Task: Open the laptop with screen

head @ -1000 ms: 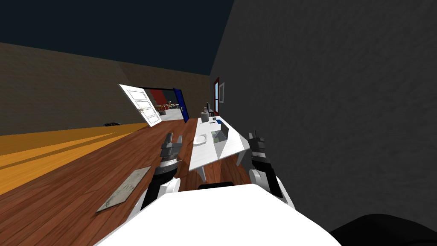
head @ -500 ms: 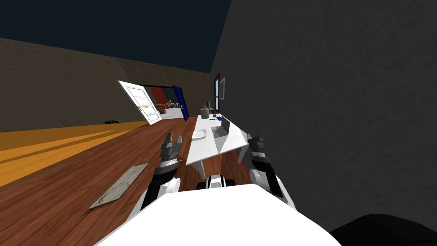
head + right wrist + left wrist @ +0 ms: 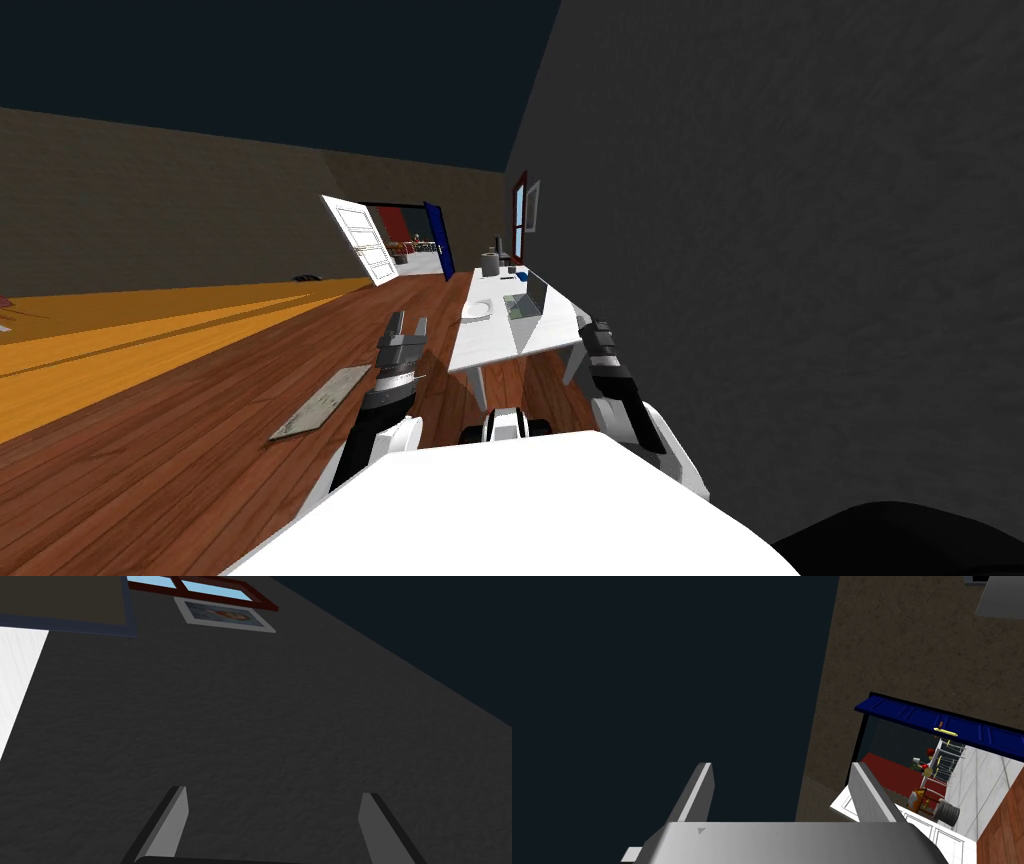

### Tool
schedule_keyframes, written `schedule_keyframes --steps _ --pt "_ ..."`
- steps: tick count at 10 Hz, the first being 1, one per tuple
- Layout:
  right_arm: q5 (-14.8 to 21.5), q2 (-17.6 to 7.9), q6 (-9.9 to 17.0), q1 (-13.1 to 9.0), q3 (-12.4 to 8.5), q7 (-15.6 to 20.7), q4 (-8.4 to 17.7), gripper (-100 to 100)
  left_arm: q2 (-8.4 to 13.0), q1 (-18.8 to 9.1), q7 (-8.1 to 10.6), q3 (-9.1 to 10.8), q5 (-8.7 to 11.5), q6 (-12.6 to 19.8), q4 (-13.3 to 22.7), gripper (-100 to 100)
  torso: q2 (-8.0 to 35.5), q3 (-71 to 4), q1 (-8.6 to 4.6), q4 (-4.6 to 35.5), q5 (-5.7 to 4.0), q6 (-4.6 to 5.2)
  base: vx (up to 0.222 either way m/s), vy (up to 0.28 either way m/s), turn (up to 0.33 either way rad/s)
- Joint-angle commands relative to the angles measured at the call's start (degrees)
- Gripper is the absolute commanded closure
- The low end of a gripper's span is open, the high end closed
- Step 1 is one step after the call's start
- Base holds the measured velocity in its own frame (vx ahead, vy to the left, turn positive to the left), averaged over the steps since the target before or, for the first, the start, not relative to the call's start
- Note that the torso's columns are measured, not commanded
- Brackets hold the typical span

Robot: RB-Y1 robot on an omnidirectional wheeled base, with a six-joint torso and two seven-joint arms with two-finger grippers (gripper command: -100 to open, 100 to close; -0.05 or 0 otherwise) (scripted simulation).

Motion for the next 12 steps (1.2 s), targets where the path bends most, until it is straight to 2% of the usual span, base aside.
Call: schedule_keyframes --steps 1,7,10,11,12 --pt "3.1 -2.7 1.7 -1.3 -0.6 3.1 3.2 -100 0.0 0.0 0.0 0.0 0.0 0.0 0.0 0 0.0 0.0 0.01 0.0 0.0 -0.01 -0.057 0.01 0.255" --pt "12.8 -8.1 6.6 -4.0 -3.5 12.2 11.5 -100 0.0 0.0 0.0 0.0 0.0 0.0 0.0 0 0.0 0.0 0.02 0.0 0.01 -0.01 -0.051 0.022 0.288" --pt "18.1 -11.1 9.1 -5.4 -5.7 17.2 16.9 -100 0.0 0.0 0.0 0.0 0.0 0.0 0.0 0 -0.1 0.0 -0.04 0.0 -0.01 0.0 -0.033 0.022 0.329" --pt "18.5 -11.1 9.1 -5.4 -5.7 17.6 17.0 -100 0.0 0.0 0.0 0.0 0.0 0.0 0.0 0 0.0 0.0 -0.03 0.0 -0.01 0.01 -0.018 0.012 0.064" --pt "20.4 -12.1 9.8 -5.9 -6.5 19.5 18.7 -100 0.0 0.0 0.0 0.01 0.0 0.0 0.0 0 -0.1 0.0 -0.06 0.0 -0.01 0.05 -0.012 0.014 0.148"
